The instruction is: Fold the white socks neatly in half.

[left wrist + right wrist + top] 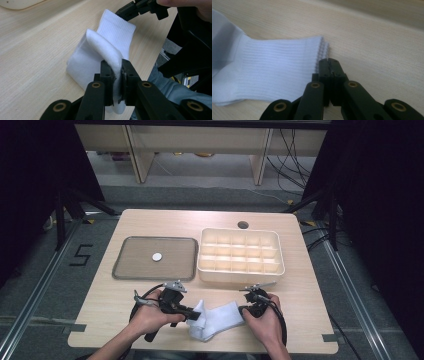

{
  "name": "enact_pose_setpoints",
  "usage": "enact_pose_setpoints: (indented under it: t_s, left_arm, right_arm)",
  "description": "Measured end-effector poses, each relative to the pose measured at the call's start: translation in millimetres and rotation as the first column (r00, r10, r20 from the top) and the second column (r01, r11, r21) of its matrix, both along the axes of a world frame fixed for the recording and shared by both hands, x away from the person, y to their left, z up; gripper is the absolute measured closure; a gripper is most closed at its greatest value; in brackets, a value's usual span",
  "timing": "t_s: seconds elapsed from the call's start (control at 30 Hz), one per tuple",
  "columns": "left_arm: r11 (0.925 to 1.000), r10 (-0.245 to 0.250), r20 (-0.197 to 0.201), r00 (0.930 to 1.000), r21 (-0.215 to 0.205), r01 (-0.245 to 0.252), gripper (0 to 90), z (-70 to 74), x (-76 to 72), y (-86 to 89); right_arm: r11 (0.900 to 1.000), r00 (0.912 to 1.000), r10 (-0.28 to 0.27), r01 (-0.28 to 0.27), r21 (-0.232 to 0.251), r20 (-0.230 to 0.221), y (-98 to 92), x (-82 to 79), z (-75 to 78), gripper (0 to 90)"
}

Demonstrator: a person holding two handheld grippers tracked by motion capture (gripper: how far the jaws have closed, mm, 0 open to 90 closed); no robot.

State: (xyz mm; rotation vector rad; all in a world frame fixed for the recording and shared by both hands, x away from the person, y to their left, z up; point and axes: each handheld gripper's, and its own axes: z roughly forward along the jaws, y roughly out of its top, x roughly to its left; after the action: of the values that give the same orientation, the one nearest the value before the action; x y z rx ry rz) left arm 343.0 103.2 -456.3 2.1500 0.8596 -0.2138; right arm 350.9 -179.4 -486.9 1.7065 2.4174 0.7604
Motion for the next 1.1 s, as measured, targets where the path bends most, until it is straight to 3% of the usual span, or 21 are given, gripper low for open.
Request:
enact_pose_setpoints:
  t_s: [0.13, 0.3, 0.33, 0.4, 0.43, 0.8, 0.83, 1.0, 1.1]
  left_arm:
    - [0.9999, 0.009, 0.014, 0.9999, -0.011, -0.009, 81.6, -1.3, -1.1, -5.1]
    - [1.0000, -0.005, 0.014, 0.9999, 0.007, 0.005, 81.6, 0.5, 0.0, -7.7]
    - [1.0000, -0.003, 0.014, 0.9999, 0.009, 0.003, 81.6, 0.3, 0.1, -8.1]
    - [0.9999, -0.002, 0.010, 0.9999, 0.011, 0.002, 81.6, -0.6, 0.4, -8.3]
    - [0.9999, 0.000, 0.013, 0.9999, 0.014, -0.001, 81.6, -1.0, 0.4, -8.1]
    - [0.9998, 0.007, 0.006, 1.0000, 0.016, -0.007, 81.6, -1.8, 1.6, -7.1]
    - [0.9998, 0.006, 0.006, 1.0000, 0.017, -0.007, 81.6, -2.0, 1.6, -7.0]
    - [0.9998, 0.007, 0.006, 1.0000, 0.021, -0.007, 81.6, -2.4, 1.7, -7.2]
    - [0.9986, 0.010, 0.015, 0.9998, 0.053, -0.010, 81.6, -0.9, 1.7, -7.3]
  right_arm:
    - [1.000, 1.0000, 0.000, 0.000, 0.010, -0.003, 2.5, -1.3, -0.5, 89.7]
    - [1.000, 0.9999, 0.011, -0.011, 0.001, 0.006, 7.0, -3.5, -1.5, 89.6]
    - [0.999, 0.9987, 0.046, -0.045, -0.007, 0.024, 5.0, -3.4, -2.5, 89.7]
    - [0.999, 0.9994, 0.031, -0.031, 0.008, 0.016, 6.9, -4.7, -0.9, 89.6]
    - [0.998, 0.9981, 0.058, -0.058, -0.005, 0.020, 5.0, -4.2, -1.6, 89.6]
    - [0.999, 0.9993, 0.035, -0.036, 0.018, 0.012, 10.6, -8.6, 2.2, 89.5]
    - [0.998, 0.9978, 0.060, -0.060, -0.002, 0.029, 8.5, -8.0, 0.4, 89.4]
    - [0.998, 0.9978, 0.063, -0.063, -0.001, 0.022, 7.5, -7.8, -0.1, 89.4]
    - [0.998, 0.9982, 0.056, -0.056, 0.001, 0.020, 7.1, -8.0, 0.8, 89.5]
